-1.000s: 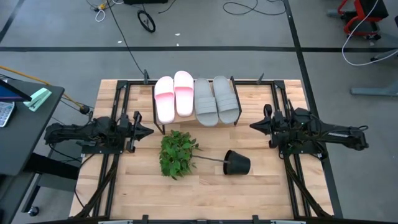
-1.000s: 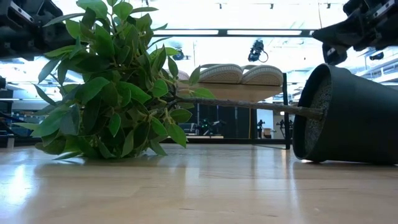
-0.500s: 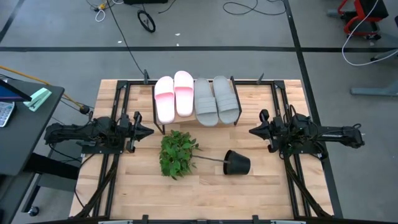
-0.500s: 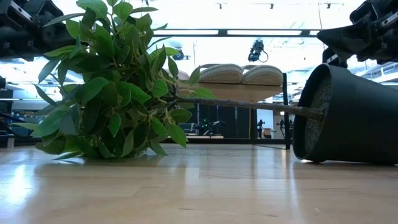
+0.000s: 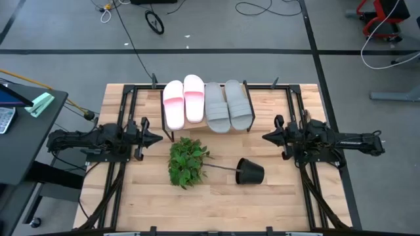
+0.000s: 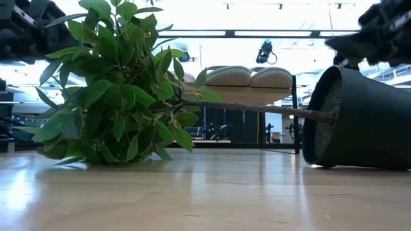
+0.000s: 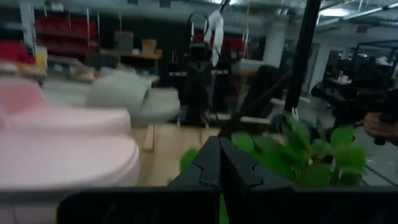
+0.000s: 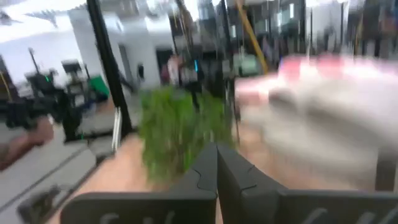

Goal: Pick and place slides into the shelf
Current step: Return to Home Position

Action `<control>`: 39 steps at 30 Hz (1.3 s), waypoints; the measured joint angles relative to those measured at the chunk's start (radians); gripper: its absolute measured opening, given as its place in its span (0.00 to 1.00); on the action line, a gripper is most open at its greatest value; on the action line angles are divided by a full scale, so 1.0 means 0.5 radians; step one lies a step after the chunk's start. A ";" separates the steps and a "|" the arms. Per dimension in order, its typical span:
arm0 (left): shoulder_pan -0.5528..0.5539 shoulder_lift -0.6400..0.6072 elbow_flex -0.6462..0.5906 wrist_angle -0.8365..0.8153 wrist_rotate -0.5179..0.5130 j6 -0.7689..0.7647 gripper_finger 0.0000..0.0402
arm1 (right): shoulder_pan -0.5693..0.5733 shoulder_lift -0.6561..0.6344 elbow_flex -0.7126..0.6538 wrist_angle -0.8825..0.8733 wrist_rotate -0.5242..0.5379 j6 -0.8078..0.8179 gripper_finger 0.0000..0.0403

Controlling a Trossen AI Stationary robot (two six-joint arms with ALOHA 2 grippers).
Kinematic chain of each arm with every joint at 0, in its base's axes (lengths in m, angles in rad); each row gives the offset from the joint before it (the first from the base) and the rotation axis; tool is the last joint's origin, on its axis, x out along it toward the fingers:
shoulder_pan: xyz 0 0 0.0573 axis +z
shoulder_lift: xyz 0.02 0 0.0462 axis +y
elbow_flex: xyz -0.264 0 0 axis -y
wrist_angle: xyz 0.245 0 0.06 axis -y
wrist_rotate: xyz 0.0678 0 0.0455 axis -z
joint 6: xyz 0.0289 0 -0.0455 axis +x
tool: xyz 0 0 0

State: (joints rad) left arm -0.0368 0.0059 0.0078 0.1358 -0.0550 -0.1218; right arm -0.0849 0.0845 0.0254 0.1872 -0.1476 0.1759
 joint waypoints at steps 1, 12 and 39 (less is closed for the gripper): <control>0.000 0.000 0.000 -0.038 0.002 -0.037 0.01 | 0.000 0.000 0.000 -0.066 -0.001 0.050 0.00; 0.000 0.000 -0.001 0.006 0.008 0.051 0.01 | 0.005 0.001 -0.004 -0.138 0.085 -0.023 0.00; 0.000 0.001 -0.001 -0.015 0.008 -0.049 0.06 | 0.005 0.001 -0.004 -0.212 0.084 0.012 0.06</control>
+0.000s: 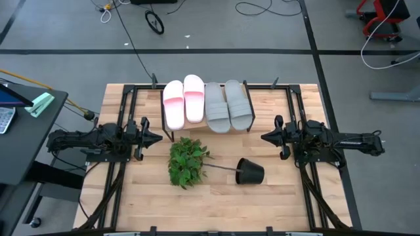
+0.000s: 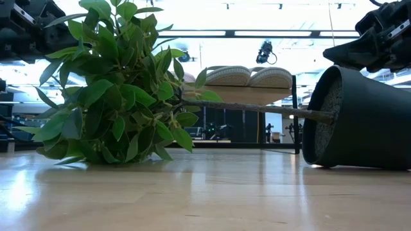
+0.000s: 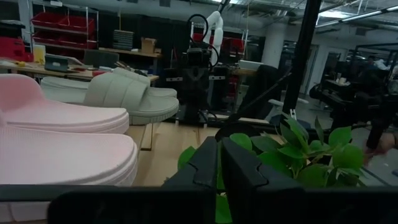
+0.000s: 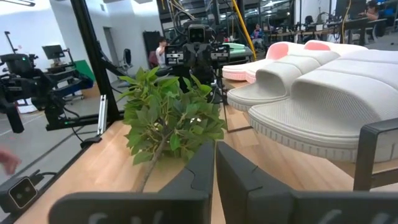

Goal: Pick and place slides into the shelf
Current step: Return to Home Position

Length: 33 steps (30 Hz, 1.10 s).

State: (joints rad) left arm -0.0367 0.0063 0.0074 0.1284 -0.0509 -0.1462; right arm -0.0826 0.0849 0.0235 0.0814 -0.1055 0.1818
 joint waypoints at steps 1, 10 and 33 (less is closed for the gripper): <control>0.000 0.000 0.000 0.000 0.000 0.000 0.06 | 0.000 0.000 0.000 0.000 0.000 0.000 0.06; 0.000 0.000 0.000 0.000 0.000 0.001 0.09 | 0.000 0.000 0.000 0.000 0.000 -0.002 0.06; 0.001 0.000 0.000 0.000 0.000 0.002 0.08 | 0.000 0.000 0.002 0.000 -0.001 -0.002 0.06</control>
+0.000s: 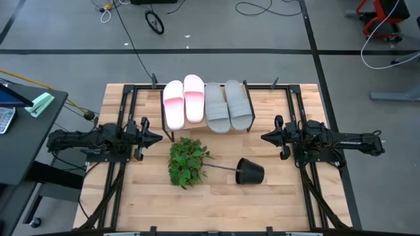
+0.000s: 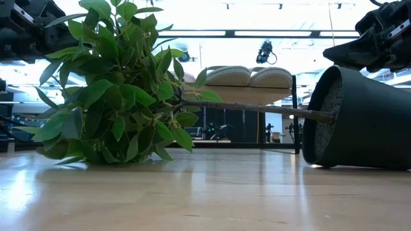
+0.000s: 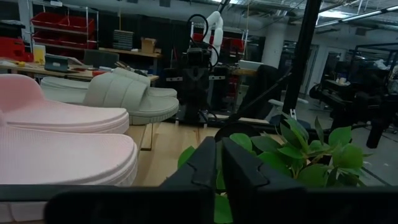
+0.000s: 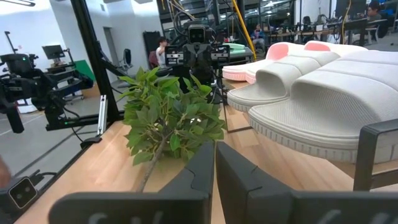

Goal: Pick and place slides into the shelf
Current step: Return to Home Position

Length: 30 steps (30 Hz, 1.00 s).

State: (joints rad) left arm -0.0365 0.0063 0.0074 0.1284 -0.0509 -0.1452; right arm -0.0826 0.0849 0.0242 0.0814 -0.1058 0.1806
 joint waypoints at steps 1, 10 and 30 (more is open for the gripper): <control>0.000 0.000 0.000 0.000 0.000 0.000 0.08 | 0.000 0.000 0.000 0.000 0.001 0.000 0.06; -0.001 0.000 0.000 0.000 0.000 -0.001 0.09 | -0.001 0.000 0.000 0.000 0.001 0.000 0.06; 0.000 0.000 0.000 0.000 0.000 0.000 0.10 | -0.001 0.000 0.000 0.001 0.001 0.000 0.06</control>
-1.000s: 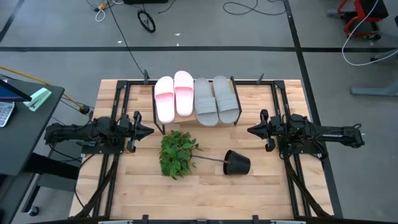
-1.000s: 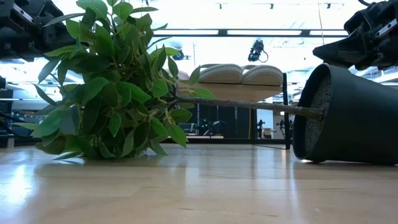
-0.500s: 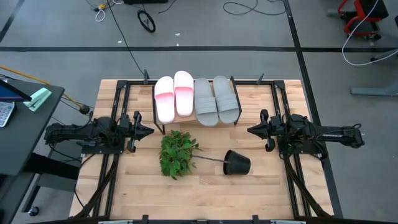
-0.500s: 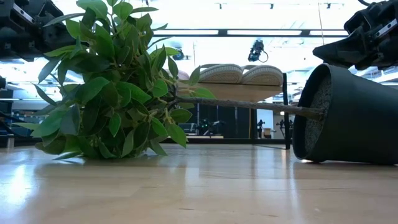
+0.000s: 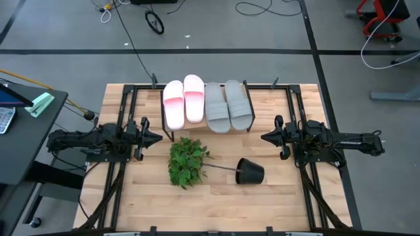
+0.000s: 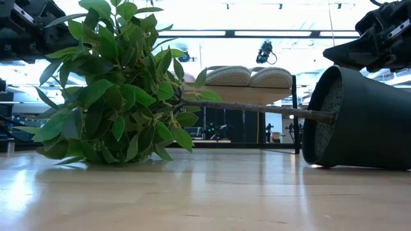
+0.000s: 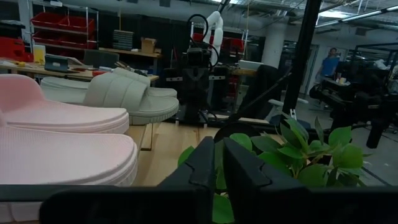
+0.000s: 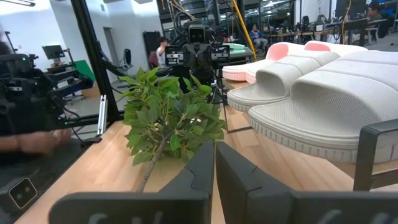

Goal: Pick and place slides into the shelf
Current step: Return to Home Position

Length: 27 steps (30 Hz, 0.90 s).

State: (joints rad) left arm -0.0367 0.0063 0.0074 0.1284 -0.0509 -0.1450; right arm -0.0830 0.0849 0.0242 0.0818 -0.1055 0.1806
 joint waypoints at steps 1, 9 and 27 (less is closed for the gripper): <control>0.000 0.000 0.000 0.000 0.000 -0.001 0.10 | 0.000 0.000 0.000 0.000 0.000 0.000 0.06; 0.000 0.000 0.000 0.000 0.000 0.000 0.08 | 0.000 0.000 0.000 0.000 0.000 0.000 0.06; 0.000 0.000 0.000 0.000 0.000 -0.001 0.10 | 0.001 0.000 0.000 0.000 -0.001 0.000 0.06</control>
State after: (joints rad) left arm -0.0367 0.0063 0.0074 0.1284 -0.0509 -0.1455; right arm -0.0827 0.0849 0.0242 0.0818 -0.1057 0.1806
